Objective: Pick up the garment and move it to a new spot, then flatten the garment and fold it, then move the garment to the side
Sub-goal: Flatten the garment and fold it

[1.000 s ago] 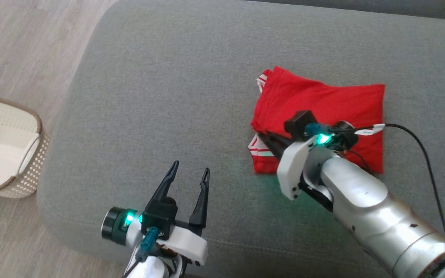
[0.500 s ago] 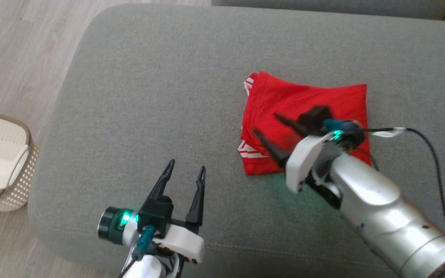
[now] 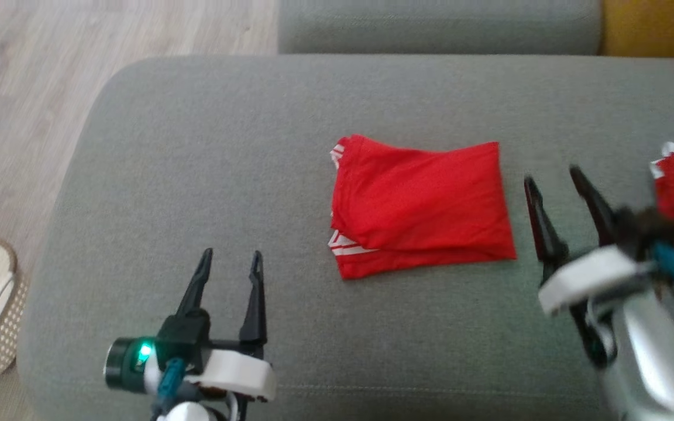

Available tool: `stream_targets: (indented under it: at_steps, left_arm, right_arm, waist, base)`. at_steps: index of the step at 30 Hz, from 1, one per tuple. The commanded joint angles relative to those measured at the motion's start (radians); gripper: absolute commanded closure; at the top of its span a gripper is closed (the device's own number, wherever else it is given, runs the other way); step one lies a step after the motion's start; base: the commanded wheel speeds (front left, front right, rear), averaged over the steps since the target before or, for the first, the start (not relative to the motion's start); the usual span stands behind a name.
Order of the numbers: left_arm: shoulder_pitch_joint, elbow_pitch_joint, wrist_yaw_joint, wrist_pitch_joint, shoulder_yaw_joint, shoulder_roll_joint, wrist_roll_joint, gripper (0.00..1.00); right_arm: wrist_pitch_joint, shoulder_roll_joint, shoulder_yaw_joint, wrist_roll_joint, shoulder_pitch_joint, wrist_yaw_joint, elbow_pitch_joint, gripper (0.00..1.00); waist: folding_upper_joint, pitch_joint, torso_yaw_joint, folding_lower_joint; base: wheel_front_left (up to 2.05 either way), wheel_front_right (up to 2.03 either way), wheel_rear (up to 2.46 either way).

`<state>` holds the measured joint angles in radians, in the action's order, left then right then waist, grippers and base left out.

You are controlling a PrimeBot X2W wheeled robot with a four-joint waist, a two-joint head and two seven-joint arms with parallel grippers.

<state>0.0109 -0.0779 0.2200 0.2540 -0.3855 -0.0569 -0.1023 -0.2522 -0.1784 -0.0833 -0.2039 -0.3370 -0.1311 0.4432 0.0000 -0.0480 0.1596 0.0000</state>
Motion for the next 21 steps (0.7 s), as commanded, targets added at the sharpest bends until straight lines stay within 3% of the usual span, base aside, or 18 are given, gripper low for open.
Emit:
stream_targets:
  at_steps: [1,5,11,21]
  left_arm:
    - [-0.015,0.042,0.005,0.008,0.042,0.004,0.001,0.00]
    - [0.020,0.061,-0.005,0.008,0.063,-0.001,0.008,0.00]
    - [0.081,0.091,-0.019,0.008,0.088,-0.013,0.036,0.00]
    - [0.112,0.071,-0.029,0.008,0.098,-0.016,0.069,0.00]
  right_arm:
    - [-0.009,0.027,0.000,0.028,0.020,0.000,-0.066,0.00]
    - [-0.009,0.071,0.055,0.104,0.162,0.000,-0.183,0.00]
    - [-0.009,0.116,0.069,0.149,0.331,0.000,-0.255,0.00]
    - [-0.009,0.128,0.056,0.124,0.360,0.000,-0.236,0.00]
  waist:
    - [0.0000,0.023,-0.021,0.0000]
    - [0.0000,0.058,-0.041,0.0000]
    - [0.0000,0.094,-0.065,0.0000]
    - [0.0000,0.117,-0.083,0.0000]
  base:
    - [0.00,0.00,0.00]
    - [0.00,0.00,0.00]
    - [0.00,0.00,0.00]
    - [0.00,0.00,0.00]
